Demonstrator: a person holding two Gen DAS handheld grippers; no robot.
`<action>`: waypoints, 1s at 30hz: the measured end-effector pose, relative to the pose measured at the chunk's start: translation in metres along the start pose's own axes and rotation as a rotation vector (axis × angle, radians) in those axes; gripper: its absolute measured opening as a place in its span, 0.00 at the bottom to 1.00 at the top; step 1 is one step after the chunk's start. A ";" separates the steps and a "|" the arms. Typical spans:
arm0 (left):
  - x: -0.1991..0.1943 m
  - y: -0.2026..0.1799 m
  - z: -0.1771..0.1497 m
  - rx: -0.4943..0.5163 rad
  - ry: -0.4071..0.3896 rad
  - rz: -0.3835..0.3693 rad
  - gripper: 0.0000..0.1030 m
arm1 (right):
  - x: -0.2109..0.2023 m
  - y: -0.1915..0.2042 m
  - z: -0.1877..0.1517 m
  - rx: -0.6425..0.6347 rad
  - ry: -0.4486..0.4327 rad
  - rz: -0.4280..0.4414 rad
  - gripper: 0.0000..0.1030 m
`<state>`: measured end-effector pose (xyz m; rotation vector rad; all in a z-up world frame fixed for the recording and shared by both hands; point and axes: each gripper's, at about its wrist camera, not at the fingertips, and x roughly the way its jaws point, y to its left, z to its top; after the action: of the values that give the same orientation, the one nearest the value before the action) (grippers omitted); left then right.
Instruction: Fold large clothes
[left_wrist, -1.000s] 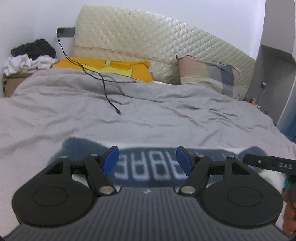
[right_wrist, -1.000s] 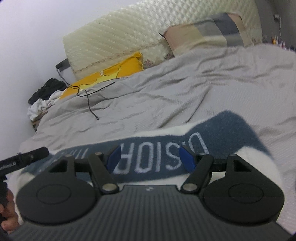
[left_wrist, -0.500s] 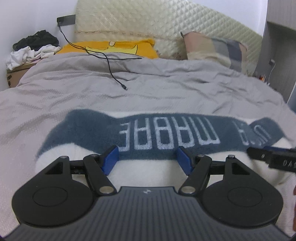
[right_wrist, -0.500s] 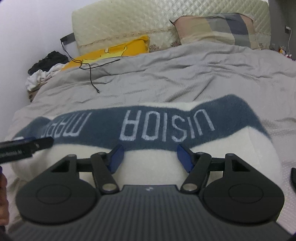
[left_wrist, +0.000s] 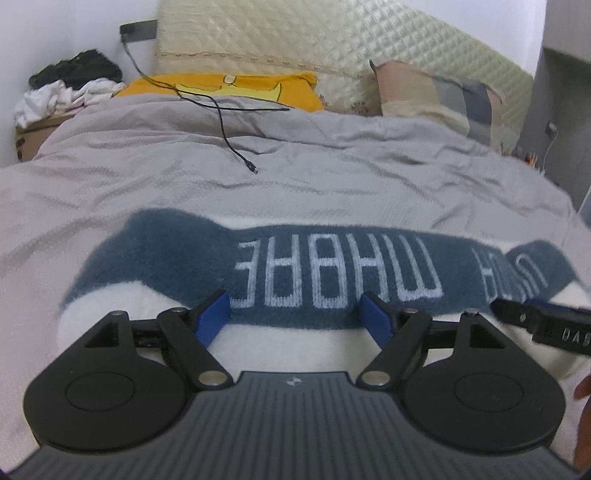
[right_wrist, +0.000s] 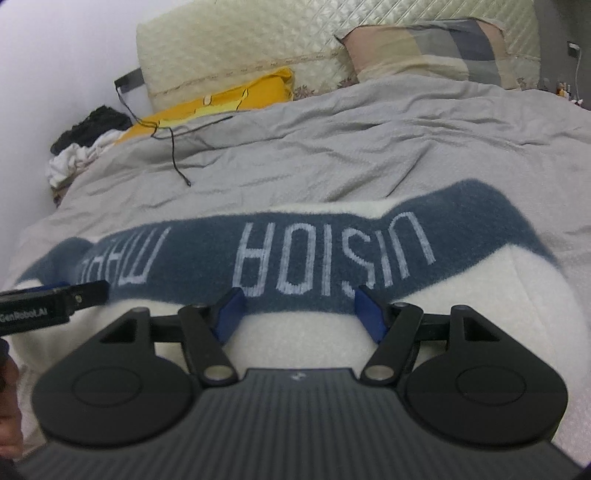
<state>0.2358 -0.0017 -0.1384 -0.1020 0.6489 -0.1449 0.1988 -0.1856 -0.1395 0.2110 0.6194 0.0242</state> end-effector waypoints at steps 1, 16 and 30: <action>-0.006 0.001 0.000 -0.016 -0.003 -0.006 0.79 | -0.005 0.001 -0.001 -0.004 -0.006 -0.002 0.66; -0.103 0.015 -0.044 -0.229 0.058 -0.129 0.84 | -0.064 -0.002 -0.019 0.130 0.034 0.024 0.67; -0.030 0.085 -0.076 -0.835 0.176 -0.262 0.85 | -0.050 -0.013 -0.027 0.231 0.088 0.049 0.69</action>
<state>0.1746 0.0838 -0.1925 -0.9895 0.8378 -0.1277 0.1417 -0.1977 -0.1346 0.4503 0.7052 0.0089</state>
